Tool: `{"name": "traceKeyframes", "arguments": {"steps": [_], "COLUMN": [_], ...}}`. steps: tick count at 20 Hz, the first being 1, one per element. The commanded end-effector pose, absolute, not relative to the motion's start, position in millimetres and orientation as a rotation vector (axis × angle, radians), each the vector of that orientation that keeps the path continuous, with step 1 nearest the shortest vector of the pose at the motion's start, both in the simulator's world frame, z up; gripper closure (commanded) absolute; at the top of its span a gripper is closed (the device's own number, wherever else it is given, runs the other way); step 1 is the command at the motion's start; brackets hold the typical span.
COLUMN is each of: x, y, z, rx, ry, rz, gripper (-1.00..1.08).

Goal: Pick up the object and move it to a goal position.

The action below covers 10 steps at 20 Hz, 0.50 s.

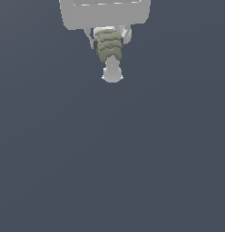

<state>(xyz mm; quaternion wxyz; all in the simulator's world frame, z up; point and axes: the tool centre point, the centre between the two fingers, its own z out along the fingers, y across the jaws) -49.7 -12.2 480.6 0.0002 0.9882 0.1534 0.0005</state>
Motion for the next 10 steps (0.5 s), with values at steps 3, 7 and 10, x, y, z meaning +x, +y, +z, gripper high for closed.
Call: {"name": "traceKeyframes", "arguments": {"steps": [3,7,10], "x": [-48,-48,-47], "y": [-10,-9,-8], "z": [497,504,505], "rx": [3.104,3.104,3.104], "ry": [0.482,0.482,0.482], "rz": [0.000,0.000,0.000], "gripper": [1.08,1.08,1.08]}}
